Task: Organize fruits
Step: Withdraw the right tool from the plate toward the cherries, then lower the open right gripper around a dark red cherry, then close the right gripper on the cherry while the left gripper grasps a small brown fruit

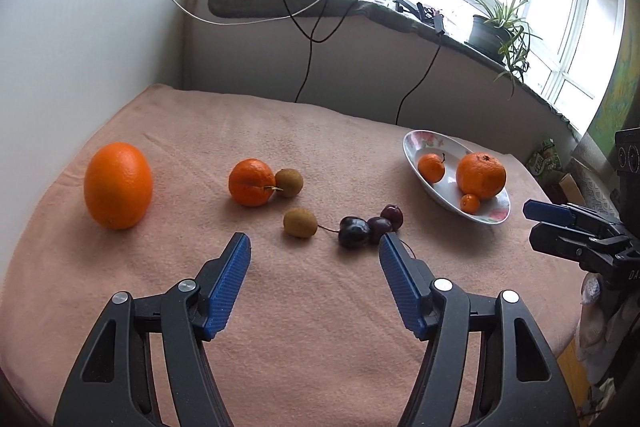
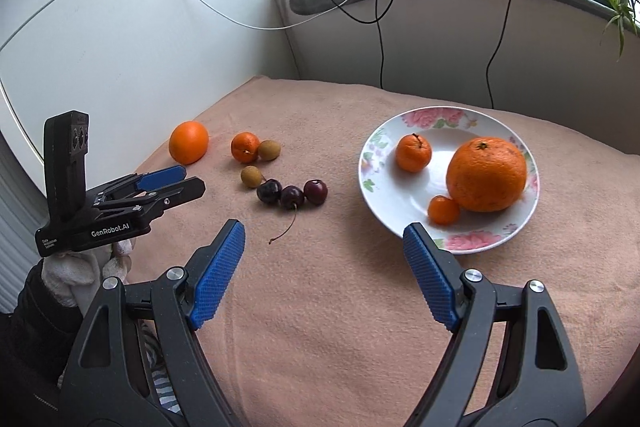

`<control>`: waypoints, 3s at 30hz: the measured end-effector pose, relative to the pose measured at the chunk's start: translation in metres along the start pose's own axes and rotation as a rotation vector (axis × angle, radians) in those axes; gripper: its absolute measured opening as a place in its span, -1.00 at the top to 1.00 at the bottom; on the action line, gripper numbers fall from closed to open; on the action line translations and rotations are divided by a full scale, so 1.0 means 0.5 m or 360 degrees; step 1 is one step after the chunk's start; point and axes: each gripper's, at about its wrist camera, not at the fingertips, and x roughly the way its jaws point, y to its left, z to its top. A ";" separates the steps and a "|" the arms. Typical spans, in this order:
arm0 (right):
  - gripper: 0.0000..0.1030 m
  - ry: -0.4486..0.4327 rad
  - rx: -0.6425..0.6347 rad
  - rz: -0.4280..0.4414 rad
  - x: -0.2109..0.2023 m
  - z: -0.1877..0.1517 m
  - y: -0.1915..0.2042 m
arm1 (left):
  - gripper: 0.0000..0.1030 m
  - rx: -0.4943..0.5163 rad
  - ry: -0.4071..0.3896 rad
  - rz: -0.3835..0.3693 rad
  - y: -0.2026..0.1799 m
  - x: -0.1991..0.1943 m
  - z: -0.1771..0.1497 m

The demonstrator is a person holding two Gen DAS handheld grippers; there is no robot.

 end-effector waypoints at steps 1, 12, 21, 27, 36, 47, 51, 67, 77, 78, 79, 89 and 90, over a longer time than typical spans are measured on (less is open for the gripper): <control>-0.63 0.0008 0.0001 0.0008 0.007 0.001 0.005 | -0.25 -0.0006 0.0000 -0.0001 0.005 0.000 -0.001; -0.18 0.0114 0.0039 0.0077 0.081 0.011 0.027 | -0.01 -0.0076 0.0052 -0.0033 0.048 0.023 -0.004; 0.07 0.0194 0.0137 0.0106 0.149 0.014 0.020 | 0.14 -0.0079 0.0101 -0.0059 0.064 0.047 0.008; 0.15 0.0210 0.0111 0.0133 0.176 0.020 0.034 | 0.16 -0.0033 0.0149 -0.0072 0.059 0.066 0.012; 0.26 0.0215 -0.0059 0.0138 0.206 0.046 0.076 | 0.23 -0.0020 0.0198 -0.0091 0.068 0.097 0.027; 0.26 0.0294 -0.0442 0.0099 0.259 0.063 0.132 | 0.23 -0.0021 0.0272 -0.0167 0.069 0.126 0.038; 0.26 0.0312 -0.0504 0.0076 0.272 0.063 0.133 | 0.24 -0.0010 0.0296 -0.0174 0.064 0.135 0.039; 0.42 0.0387 -0.0815 -0.0035 0.316 0.061 0.162 | 0.51 -0.0040 0.0310 -0.0201 0.066 0.142 0.042; 0.43 0.0335 -0.0655 0.0044 0.290 0.091 0.138 | 0.52 -0.0096 0.0263 -0.0205 0.079 0.127 0.044; 0.43 0.0328 -0.0638 0.0052 0.286 0.093 0.136 | 0.52 -0.0099 0.0256 -0.0206 0.080 0.125 0.045; 0.43 0.0320 -0.0629 0.0054 0.283 0.094 0.134 | 0.52 -0.0104 0.0249 -0.0207 0.081 0.122 0.046; 0.43 0.0210 -0.0545 0.0055 0.219 0.095 0.112 | 0.52 -0.0098 0.0180 -0.0215 0.062 0.093 0.061; 0.43 0.0202 -0.0535 0.0047 0.215 0.097 0.108 | 0.52 -0.0094 0.0172 -0.0217 0.058 0.089 0.063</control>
